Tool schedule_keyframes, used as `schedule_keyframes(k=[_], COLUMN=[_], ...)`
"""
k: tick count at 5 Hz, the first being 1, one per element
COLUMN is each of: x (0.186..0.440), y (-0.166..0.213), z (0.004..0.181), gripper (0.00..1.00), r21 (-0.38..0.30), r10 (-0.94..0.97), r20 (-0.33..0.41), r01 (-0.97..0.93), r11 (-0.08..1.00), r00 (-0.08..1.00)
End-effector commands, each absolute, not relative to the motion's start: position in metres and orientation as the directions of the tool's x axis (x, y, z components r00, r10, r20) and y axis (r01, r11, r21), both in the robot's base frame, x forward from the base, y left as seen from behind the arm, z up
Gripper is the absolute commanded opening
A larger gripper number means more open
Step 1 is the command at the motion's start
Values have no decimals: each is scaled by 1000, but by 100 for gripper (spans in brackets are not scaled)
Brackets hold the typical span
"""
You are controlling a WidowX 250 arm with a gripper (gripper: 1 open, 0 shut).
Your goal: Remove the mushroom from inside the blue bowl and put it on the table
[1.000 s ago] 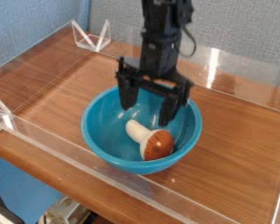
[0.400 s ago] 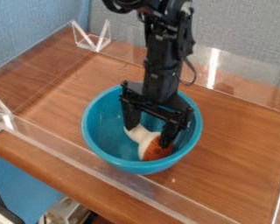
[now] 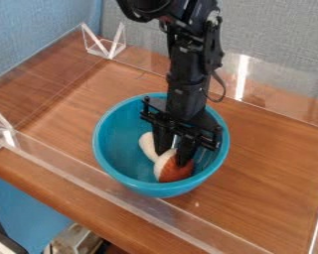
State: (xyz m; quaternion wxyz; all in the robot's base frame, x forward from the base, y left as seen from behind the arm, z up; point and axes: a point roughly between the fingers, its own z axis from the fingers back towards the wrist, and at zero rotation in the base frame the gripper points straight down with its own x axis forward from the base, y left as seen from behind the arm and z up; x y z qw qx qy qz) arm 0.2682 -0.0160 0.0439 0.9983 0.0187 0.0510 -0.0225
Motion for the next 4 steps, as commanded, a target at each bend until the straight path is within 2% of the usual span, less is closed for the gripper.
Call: schedule_keyframes(k=[1,4], x=[274,279], y=[-5,5], z=[45,42], gripper=[0,0], r21=[36,32], r10=[-11,25], r20=[-84,-82], r01=[14,-22], r11=[999,999], r00=[996,996])
